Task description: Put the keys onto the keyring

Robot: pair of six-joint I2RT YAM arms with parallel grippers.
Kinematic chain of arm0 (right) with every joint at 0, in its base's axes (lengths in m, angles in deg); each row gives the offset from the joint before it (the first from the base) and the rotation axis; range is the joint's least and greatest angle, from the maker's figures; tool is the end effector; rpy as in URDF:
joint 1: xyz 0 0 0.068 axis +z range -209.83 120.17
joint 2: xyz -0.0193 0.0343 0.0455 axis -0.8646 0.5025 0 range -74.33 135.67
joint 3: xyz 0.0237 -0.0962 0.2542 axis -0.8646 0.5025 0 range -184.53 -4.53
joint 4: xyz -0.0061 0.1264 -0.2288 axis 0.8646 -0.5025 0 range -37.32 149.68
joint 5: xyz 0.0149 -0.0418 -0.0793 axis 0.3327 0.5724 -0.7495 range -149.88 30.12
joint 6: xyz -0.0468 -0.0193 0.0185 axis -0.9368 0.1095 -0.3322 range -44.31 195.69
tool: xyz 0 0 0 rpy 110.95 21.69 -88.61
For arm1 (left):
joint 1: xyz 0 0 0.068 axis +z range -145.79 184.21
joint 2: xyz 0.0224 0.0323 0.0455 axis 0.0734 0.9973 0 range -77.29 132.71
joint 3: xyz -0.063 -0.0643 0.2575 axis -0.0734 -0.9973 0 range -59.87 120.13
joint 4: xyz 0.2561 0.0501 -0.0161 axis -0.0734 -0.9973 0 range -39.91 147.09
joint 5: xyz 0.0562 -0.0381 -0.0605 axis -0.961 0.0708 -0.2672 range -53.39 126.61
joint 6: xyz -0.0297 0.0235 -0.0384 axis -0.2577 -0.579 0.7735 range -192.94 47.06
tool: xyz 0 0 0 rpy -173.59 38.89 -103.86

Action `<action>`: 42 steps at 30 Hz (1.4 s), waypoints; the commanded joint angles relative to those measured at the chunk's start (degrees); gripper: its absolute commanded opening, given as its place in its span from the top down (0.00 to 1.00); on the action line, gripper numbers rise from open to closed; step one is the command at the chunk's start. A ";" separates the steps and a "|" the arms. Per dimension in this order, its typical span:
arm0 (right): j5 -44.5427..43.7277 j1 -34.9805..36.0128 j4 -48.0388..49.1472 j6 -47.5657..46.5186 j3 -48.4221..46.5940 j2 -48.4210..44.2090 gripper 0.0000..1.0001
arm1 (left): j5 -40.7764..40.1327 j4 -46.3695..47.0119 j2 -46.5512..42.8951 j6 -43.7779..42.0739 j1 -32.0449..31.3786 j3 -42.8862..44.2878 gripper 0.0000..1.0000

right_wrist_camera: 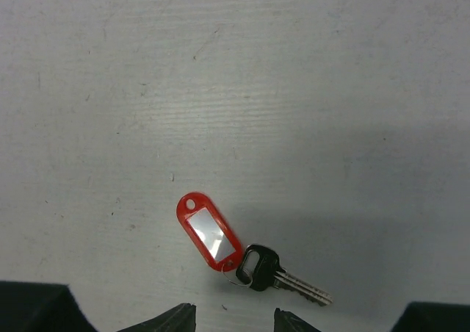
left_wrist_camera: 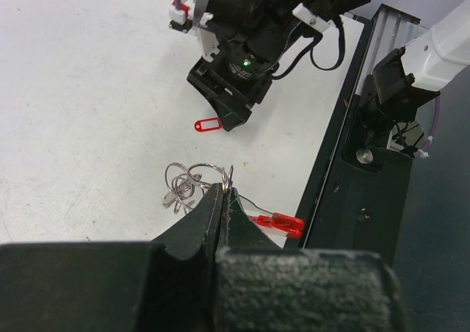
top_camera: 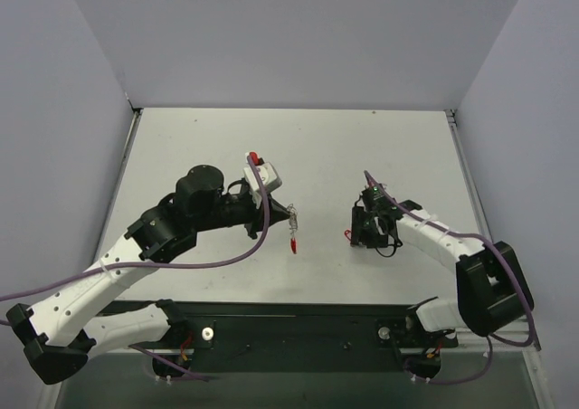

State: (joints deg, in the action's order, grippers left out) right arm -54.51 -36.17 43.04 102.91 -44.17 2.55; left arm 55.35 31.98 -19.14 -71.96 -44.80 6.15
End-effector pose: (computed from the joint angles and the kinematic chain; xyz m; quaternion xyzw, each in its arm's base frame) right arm 0.2331 0.1057 0.1817 0.0150 0.9497 0.1733 0.2604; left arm 0.1344 -0.1721 0.3988 0.4116 0.6862 -0.3661 0.4751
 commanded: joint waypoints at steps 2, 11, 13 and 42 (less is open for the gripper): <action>-8.87 4.28 -1.81 -3.49 -5.18 5.72 0.57 | 1.30 2.16 -1.81 0.17 0.50 0.25 1.00; -10.99 5.26 -0.23 -3.23 -5.27 8.28 0.63 | 1.74 2.16 -1.90 0.52 0.59 0.16 1.00; -10.99 5.26 0.29 -3.23 -5.45 8.46 0.66 | 1.91 2.16 -1.81 0.52 0.50 0.34 1.00; 20.81 7.54 2.93 -26.68 -8.96 -20.70 1.00 | -0.02 -4.69 -3.83 -4.66 0.50 2.18 1.00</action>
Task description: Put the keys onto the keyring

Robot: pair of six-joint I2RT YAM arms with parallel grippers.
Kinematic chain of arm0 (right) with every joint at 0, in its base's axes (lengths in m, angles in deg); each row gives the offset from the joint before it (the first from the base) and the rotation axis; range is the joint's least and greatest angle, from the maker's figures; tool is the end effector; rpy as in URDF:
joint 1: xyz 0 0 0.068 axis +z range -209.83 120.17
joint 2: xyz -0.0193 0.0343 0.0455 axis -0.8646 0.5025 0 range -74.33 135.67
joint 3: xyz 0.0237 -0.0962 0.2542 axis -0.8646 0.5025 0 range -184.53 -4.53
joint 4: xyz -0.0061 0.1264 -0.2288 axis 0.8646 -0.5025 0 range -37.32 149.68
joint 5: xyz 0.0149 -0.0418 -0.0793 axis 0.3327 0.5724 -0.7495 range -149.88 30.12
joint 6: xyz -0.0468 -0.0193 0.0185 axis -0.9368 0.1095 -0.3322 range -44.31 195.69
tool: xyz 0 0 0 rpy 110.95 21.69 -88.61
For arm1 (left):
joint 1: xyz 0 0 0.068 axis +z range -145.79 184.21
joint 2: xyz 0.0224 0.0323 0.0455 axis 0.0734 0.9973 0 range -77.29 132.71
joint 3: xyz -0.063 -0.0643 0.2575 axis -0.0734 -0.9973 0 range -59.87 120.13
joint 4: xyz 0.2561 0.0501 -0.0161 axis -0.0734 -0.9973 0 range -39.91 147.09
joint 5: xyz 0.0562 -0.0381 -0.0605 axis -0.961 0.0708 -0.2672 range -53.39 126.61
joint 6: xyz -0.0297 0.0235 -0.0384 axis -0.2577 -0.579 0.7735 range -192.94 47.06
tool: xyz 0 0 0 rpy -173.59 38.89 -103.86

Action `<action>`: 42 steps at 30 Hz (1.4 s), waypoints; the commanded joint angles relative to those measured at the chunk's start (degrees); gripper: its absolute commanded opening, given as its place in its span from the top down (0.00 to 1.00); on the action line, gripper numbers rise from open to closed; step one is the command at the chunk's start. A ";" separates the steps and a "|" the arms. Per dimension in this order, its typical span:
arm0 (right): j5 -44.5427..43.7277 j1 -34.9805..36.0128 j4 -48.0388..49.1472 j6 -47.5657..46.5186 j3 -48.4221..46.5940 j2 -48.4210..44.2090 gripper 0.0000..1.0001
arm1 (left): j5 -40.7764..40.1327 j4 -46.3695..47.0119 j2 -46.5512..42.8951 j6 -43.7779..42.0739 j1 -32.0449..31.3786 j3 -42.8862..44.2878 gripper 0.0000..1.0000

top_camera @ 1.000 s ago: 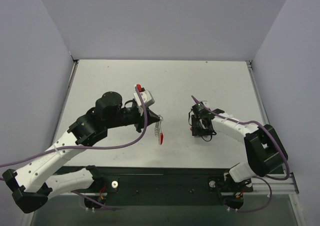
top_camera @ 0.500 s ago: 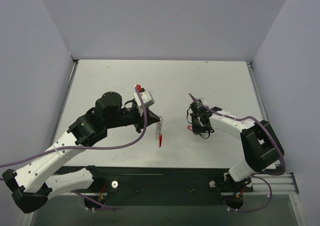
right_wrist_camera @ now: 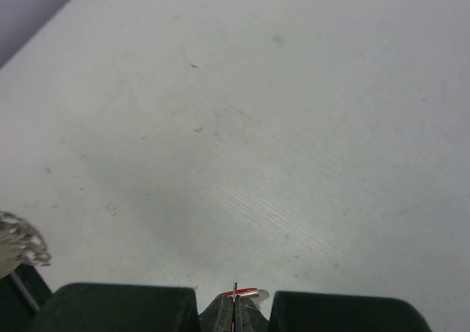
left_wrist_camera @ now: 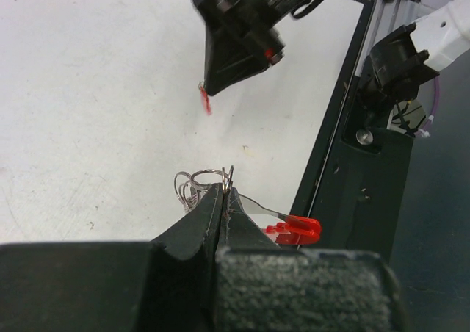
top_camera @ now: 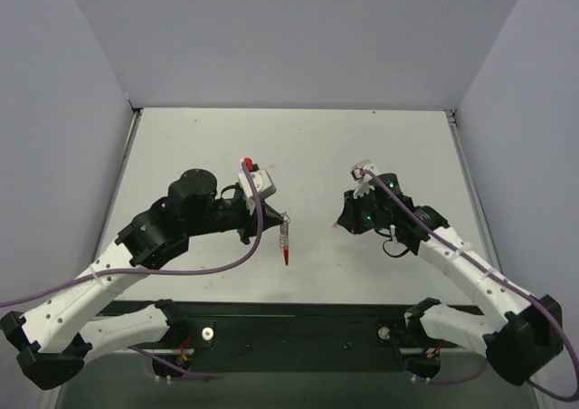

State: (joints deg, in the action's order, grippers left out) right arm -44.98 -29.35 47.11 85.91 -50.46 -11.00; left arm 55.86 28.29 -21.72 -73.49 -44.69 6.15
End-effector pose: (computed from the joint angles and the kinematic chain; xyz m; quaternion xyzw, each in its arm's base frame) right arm 0.2083 0.1332 0.2793 -0.2149 0.8338 0.2778 0.4259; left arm 0.1246 -0.1607 0.4008 0.4233 0.6851 -0.3600 0.4710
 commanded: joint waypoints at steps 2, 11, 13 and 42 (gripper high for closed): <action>19.85 0.72 -2.26 -13.46 -4.16 -12.16 1.00 | -0.52 -2.05 -1.43 -4.80 0.30 2.71 1.00; 38.45 2.65 -9.22 -12.24 -17.78 -13.15 1.00 | -3.75 -2.67 -2.22 -11.74 -6.26 4.47 1.00; 38.45 3.27 -9.48 -11.01 -18.66 -12.53 1.00 | -7.54 -3.19 -1.70 -12.80 -9.18 6.04 1.00; 29.66 12.50 -14.05 -0.81 -27.46 -2.86 1.00 | -21.36 -6.63 5.60 -17.63 -22.46 11.94 1.00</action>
State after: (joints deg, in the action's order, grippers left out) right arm -17.01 -17.35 32.37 84.90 -75.75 -14.41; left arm 31.53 18.17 -14.26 -88.14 -66.44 18.04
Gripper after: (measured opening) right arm 0.028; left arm 0.022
